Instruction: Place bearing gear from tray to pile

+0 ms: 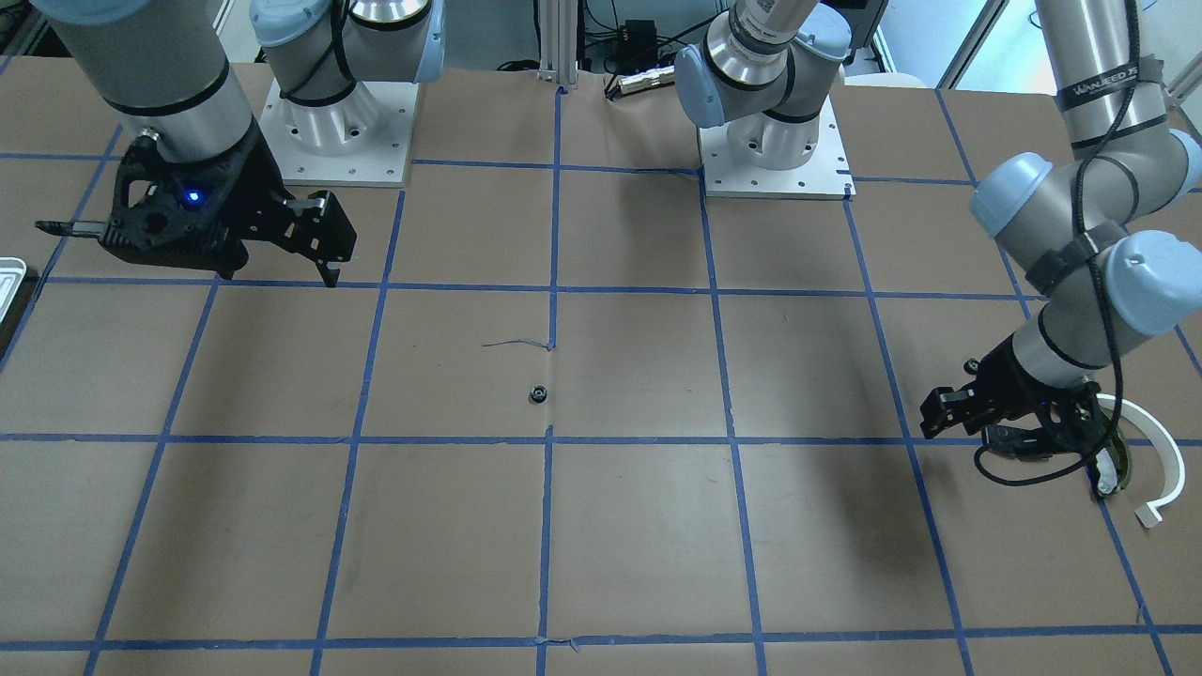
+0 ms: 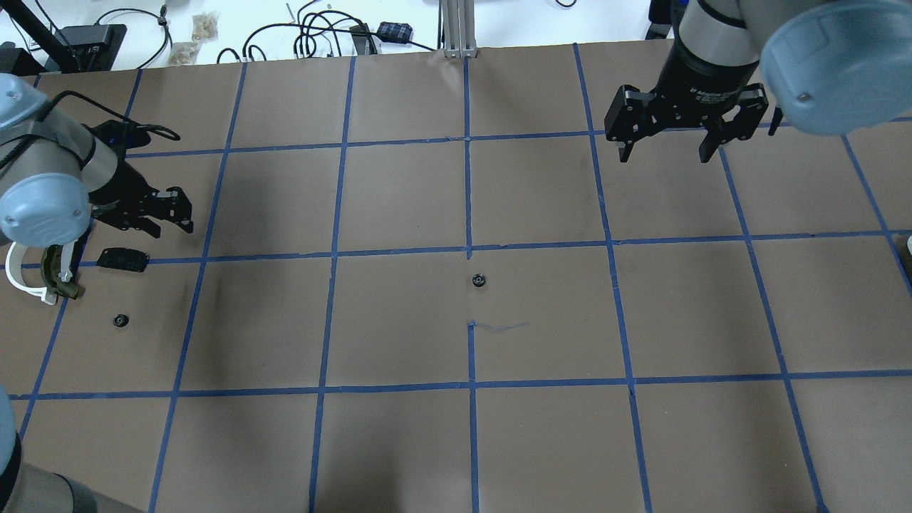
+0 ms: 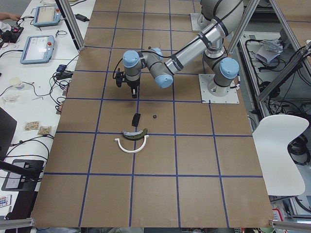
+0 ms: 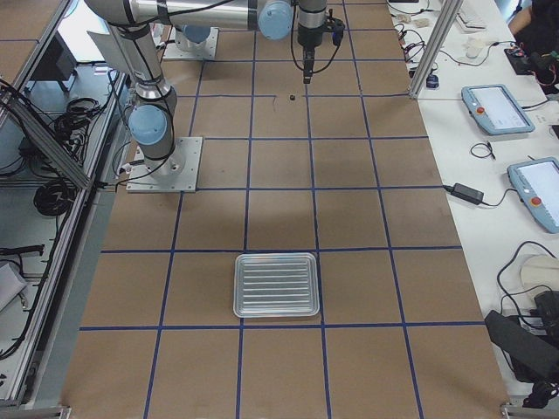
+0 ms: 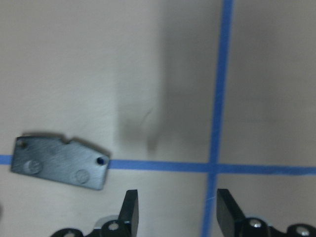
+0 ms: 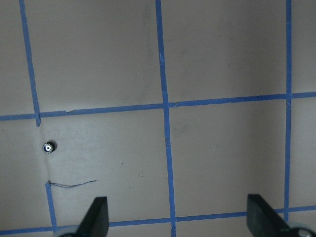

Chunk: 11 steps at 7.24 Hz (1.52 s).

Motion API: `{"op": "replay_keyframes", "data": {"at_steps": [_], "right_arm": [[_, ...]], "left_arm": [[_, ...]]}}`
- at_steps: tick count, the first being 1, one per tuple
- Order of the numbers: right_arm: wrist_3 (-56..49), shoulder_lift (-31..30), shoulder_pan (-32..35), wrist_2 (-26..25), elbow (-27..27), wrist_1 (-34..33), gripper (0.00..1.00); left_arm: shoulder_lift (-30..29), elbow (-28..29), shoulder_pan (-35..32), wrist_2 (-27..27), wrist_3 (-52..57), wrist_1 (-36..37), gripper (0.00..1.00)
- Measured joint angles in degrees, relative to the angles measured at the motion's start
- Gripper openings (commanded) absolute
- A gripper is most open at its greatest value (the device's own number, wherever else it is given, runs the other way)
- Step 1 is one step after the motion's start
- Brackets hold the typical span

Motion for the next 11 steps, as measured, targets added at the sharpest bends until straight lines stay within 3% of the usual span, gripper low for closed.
{"op": "replay_keyframes", "data": {"at_steps": [1, 3, 5, 6, 10, 11], "right_arm": [[-0.3, -0.4, 0.0, 1.1, -2.5, 3.2, 1.0], [-0.5, -0.5, 0.0, 1.2, -4.2, 5.9, 1.0], [-0.8, -0.6, 0.0, -0.9, -4.1, 6.1, 1.0], [-0.7, -0.6, 0.0, -1.4, -4.1, 6.0, 1.0], [-0.5, -0.5, 0.0, -1.2, -4.0, 5.7, 1.0], [-0.5, -0.5, 0.0, -1.2, -3.9, 5.6, 1.0]], "left_arm": [[-0.5, 0.4, -5.9, -0.2, -7.9, 0.4, 0.7], [-1.4, 0.5, -18.4, 0.2, -19.2, 3.1, 0.7], [-2.5, 0.6, -28.0, 0.9, -29.5, 4.7, 0.97], [-3.1, 0.7, -33.0, 1.1, -36.8, 5.3, 1.0], [-5.6, 0.9, -45.2, 1.8, -51.5, 6.7, 1.0], [-6.4, 1.0, -46.6, 1.8, -52.7, 8.0, 0.95]]}}
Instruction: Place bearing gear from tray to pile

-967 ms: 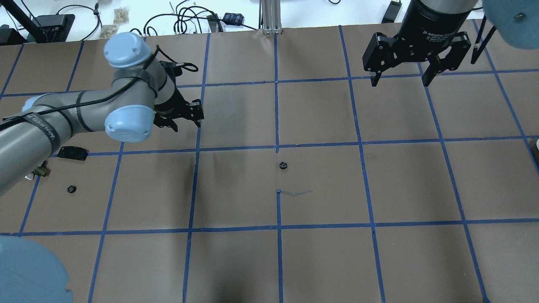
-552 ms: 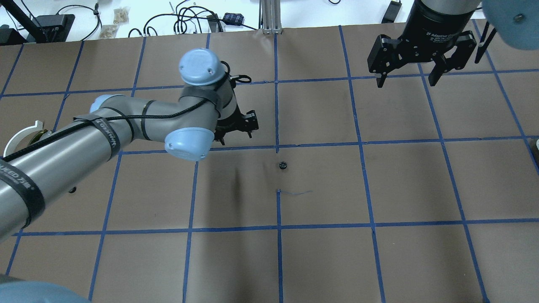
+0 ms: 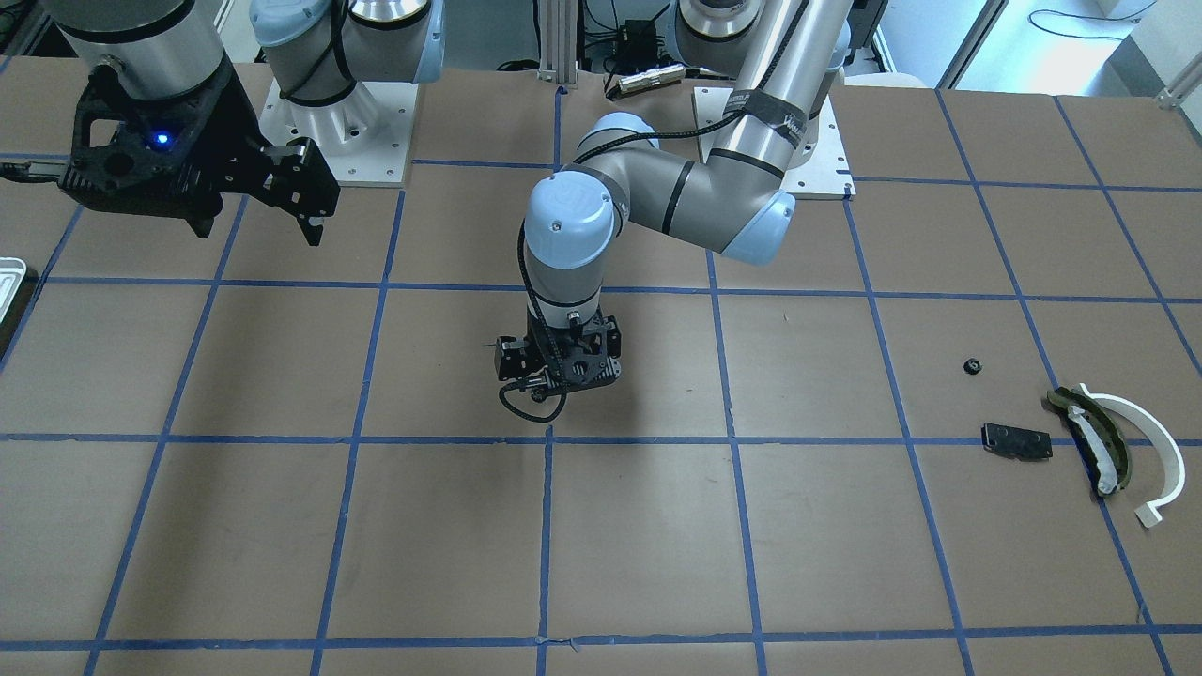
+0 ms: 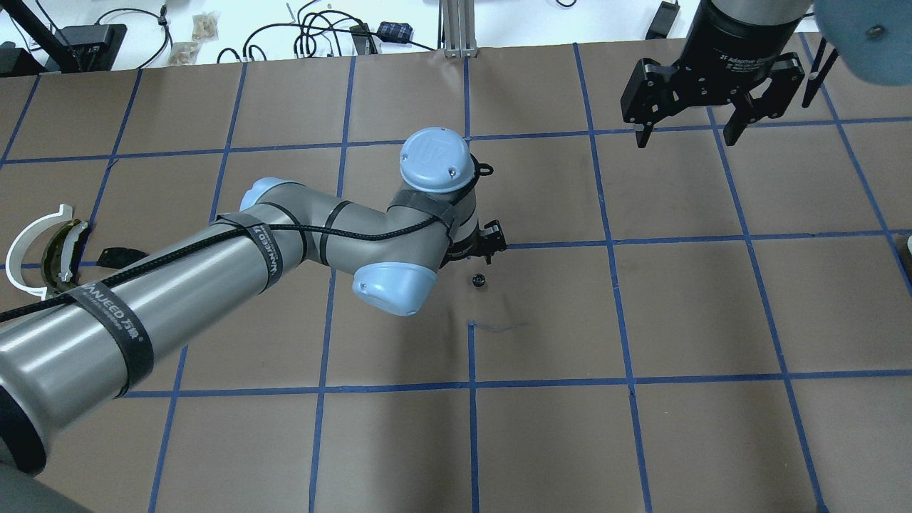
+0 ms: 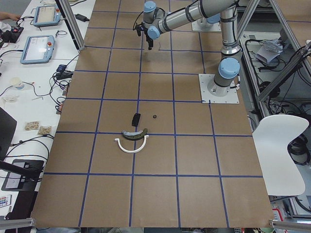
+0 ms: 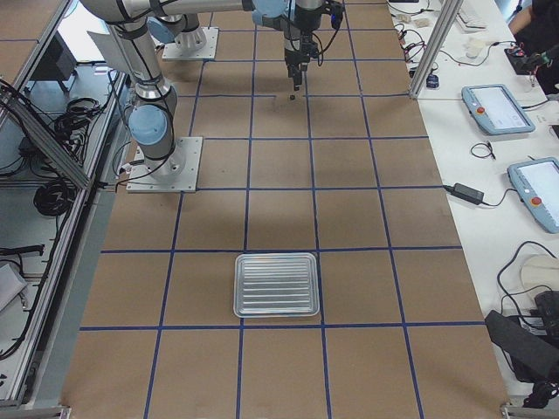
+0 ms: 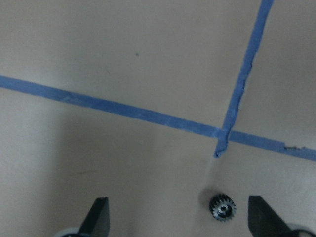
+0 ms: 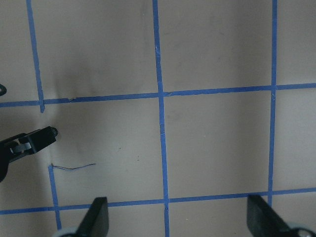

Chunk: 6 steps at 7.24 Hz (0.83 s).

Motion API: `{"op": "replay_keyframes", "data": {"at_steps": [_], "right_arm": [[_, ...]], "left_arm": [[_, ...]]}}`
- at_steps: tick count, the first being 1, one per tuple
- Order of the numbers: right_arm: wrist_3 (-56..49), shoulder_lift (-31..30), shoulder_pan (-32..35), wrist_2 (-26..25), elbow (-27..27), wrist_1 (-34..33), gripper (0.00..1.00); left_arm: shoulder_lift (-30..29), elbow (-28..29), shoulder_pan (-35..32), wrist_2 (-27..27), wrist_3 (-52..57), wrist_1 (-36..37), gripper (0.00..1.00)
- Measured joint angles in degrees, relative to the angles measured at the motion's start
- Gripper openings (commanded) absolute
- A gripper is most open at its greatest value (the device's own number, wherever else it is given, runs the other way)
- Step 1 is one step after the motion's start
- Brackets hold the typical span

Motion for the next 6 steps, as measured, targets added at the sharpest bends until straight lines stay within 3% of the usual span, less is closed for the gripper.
{"op": "replay_keyframes", "data": {"at_steps": [4, 6], "right_arm": [[-0.4, 0.0, -0.1, -0.2, 0.0, -0.2, 1.0], [-0.8, 0.0, -0.3, -0.2, 0.0, -1.1, 1.0]], "left_arm": [[-4.5, 0.4, -1.1, 0.1, -0.4, 4.2, 0.83], [-4.9, 0.2, -1.5, 0.3, -0.2, 5.7, 0.56]]}}
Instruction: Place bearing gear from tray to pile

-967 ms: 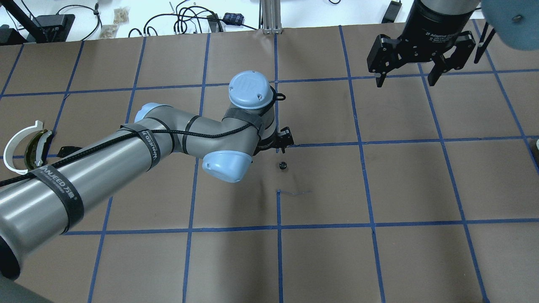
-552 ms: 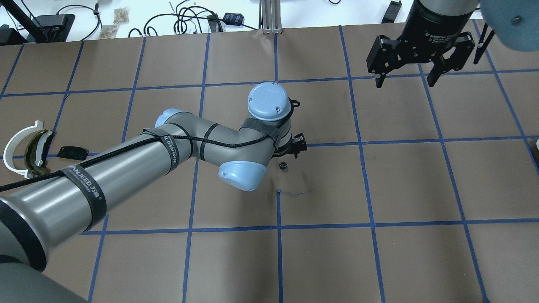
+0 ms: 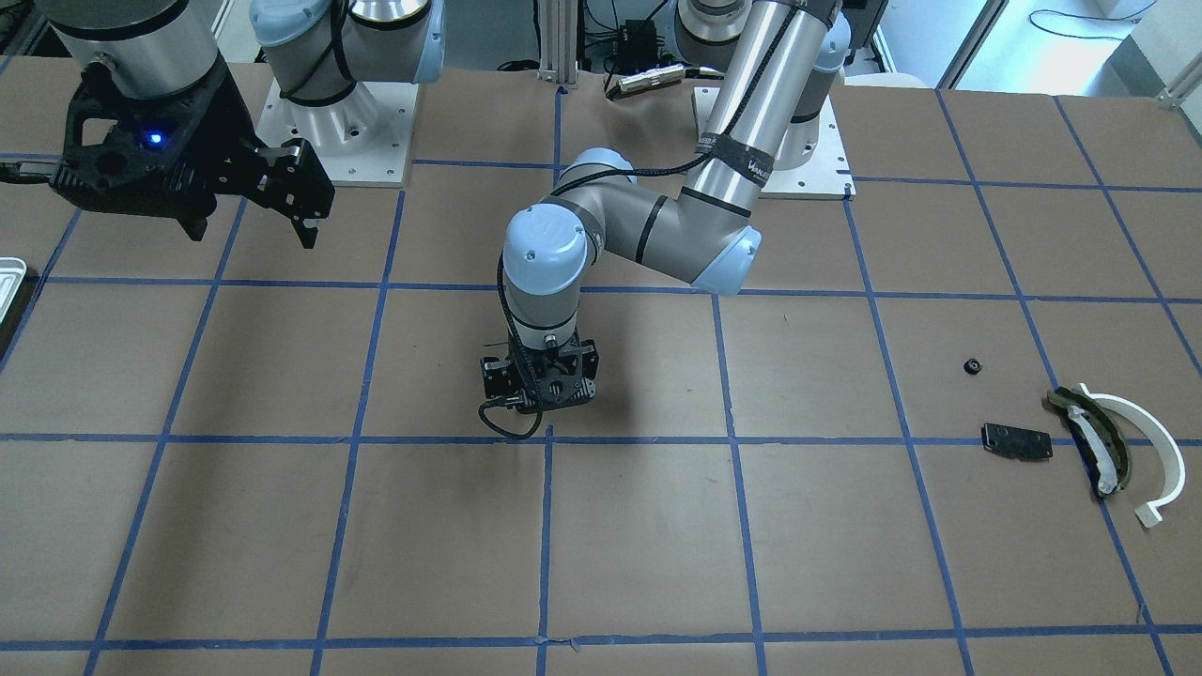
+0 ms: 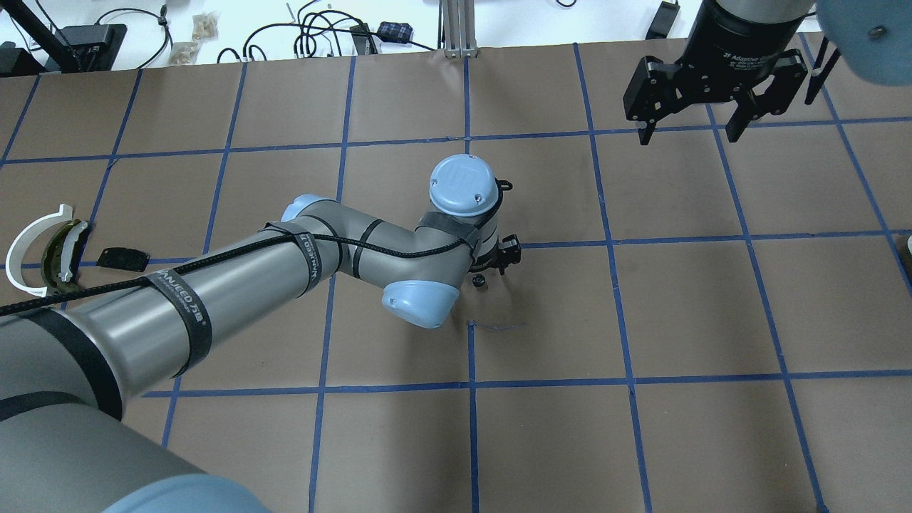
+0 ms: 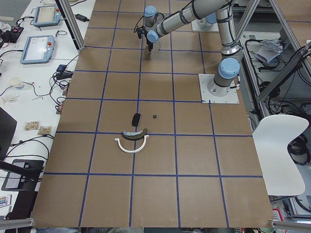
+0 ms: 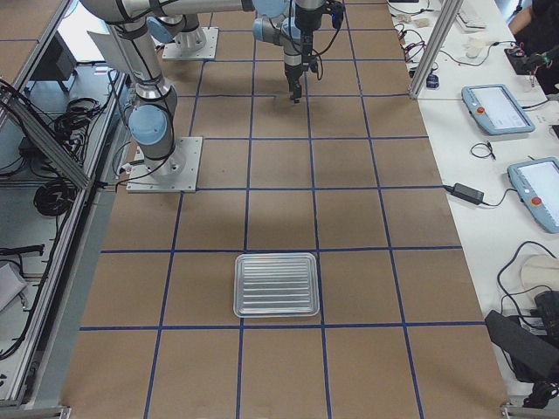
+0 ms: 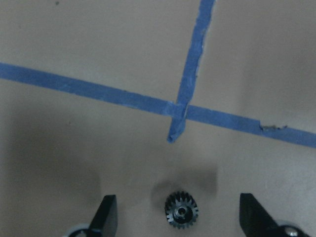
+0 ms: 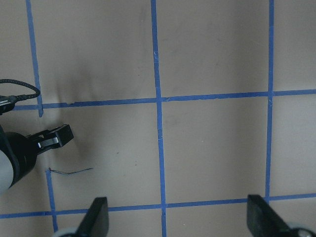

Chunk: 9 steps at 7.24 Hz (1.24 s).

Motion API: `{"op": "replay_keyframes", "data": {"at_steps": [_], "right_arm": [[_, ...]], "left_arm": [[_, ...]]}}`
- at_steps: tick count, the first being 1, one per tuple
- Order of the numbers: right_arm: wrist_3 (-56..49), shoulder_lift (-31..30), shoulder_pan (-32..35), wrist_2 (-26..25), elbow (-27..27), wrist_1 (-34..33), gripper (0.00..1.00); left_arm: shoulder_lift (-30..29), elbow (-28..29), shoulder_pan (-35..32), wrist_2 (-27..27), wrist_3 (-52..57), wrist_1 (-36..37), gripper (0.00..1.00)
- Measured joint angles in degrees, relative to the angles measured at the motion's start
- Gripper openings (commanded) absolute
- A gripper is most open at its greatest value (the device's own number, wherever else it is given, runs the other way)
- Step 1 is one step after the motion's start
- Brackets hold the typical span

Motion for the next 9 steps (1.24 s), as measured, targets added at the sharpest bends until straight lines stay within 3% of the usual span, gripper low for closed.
{"op": "replay_keyframes", "data": {"at_steps": [2, 3, 4, 7, 9], "right_arm": [[-0.1, 0.0, -0.1, 0.0, 0.1, -0.6, 1.0], [-0.1, 0.0, -0.1, 0.1, 0.1, -0.7, 1.0], [-0.1, 0.0, -0.1, 0.2, 0.1, -0.8, 1.0], [-0.1, 0.0, -0.1, 0.3, 0.1, -1.2, 1.0], [-0.1, 0.1, 0.0, 0.3, 0.1, -1.4, 1.0]], "left_arm": [[-0.1, -0.4, -0.2, 0.0, 0.4, 0.3, 0.32], [-0.5, -0.5, -0.2, 0.0, 0.5, 0.3, 0.12], [-0.3, -0.6, -0.1, 0.0, 1.0, 0.3, 0.07], [2.3, -0.6, 1.2, 1.4, 4.8, -0.1, 0.07], [6.4, -0.7, 8.9, 1.7, 14.0, -5.4, 0.08]]}}
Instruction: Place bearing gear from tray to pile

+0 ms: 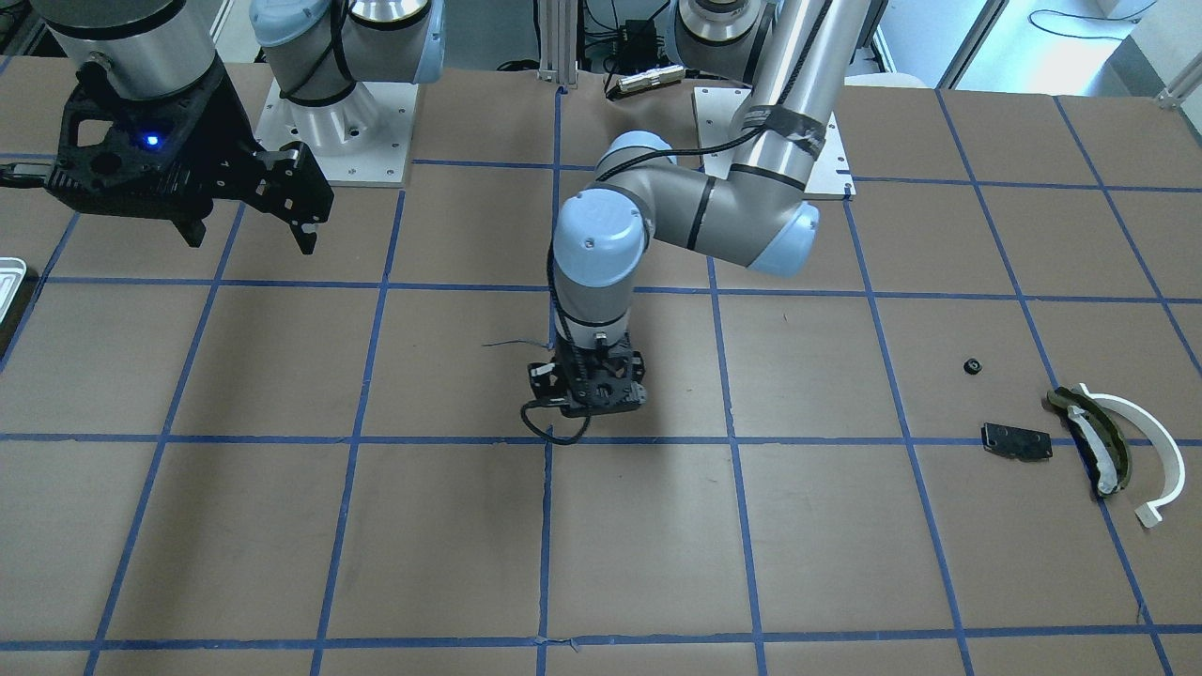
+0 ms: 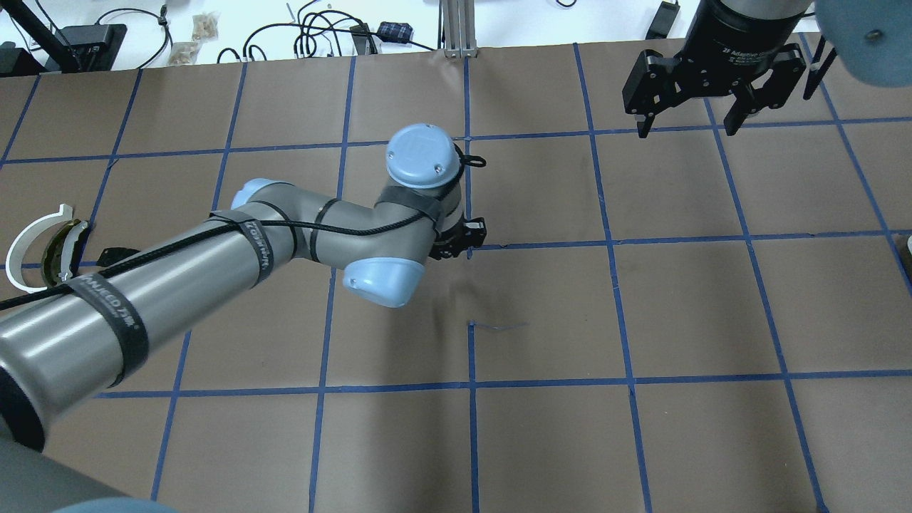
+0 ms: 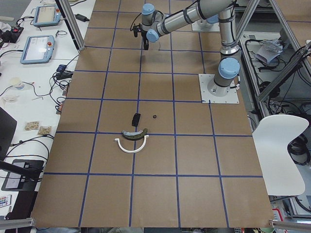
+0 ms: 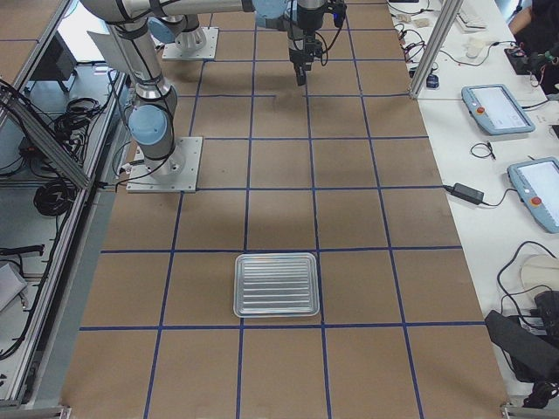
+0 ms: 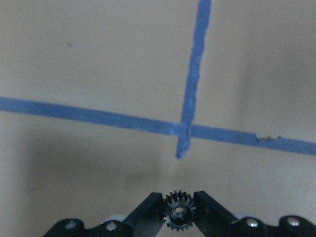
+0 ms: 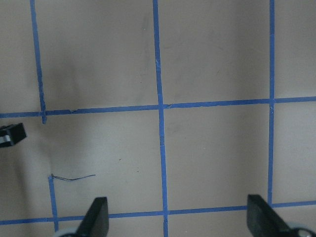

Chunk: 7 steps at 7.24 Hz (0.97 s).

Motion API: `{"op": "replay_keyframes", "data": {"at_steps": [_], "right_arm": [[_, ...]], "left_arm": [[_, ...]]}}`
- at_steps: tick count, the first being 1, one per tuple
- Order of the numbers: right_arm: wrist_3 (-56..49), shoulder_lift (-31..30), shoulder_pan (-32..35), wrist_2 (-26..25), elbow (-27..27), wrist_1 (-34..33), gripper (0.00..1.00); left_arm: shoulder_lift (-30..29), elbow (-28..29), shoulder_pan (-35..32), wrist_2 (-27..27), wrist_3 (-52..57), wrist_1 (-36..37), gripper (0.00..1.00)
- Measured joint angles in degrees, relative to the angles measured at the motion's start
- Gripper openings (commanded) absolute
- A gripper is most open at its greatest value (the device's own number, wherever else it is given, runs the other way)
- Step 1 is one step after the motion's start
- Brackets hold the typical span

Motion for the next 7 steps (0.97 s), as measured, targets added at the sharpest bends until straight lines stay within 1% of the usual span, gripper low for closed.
{"op": "replay_keyframes", "data": {"at_steps": [4, 5, 7], "right_arm": [[0.1, 0.1, 0.0, 0.0, -0.1, -0.1, 1.0], [0.1, 0.1, 0.0, 0.0, -0.1, -0.1, 1.0], [0.2, 0.1, 0.0, 0.0, -0.1, -0.1, 1.0]], "left_arm": [[10.0, -0.1, 24.4, 0.6, 33.2, -12.4, 0.09], [11.6, -0.3, 30.3, 1.0, 41.5, -14.6, 0.09], [13.2, -1.8, 41.6, 2.7, 55.6, -15.5, 0.09]]}}
